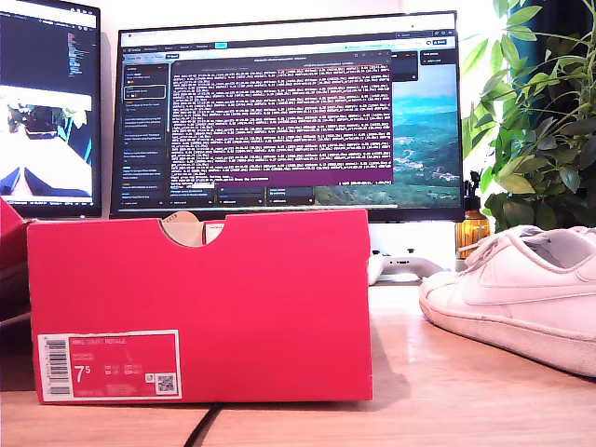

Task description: Pack the white shoes by picking the first shoe and placing it inside the red shoebox, left side, then picking and rotating the second shoe and placing it in the shoebox

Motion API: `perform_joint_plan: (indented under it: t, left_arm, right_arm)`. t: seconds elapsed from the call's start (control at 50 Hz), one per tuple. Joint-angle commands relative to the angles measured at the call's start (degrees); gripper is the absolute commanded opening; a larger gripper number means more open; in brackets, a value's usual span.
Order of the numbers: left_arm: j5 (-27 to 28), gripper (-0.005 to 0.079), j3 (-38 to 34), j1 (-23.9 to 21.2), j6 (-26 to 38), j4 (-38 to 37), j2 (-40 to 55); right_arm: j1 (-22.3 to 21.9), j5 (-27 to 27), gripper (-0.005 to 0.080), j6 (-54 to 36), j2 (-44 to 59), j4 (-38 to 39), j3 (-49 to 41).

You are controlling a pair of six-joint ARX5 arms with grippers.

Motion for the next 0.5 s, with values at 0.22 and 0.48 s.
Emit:
perform_joint_plan:
  t: [0.22,0.48]
  left_arm:
    - [0.04,-0.0019,-1.75,0.13,-0.35,-1.09,-0.48]
    - [0.07,-0.0019,-1.75,0.13,-0.37,-0.92,-0.48]
  right_arm:
    - [0.85,0.07,-0.0012,-1.44,-0.42,0.04,0.31]
    - [0.87,-0.02,-0.0012,-1.40,-0.42,0.66,0.31]
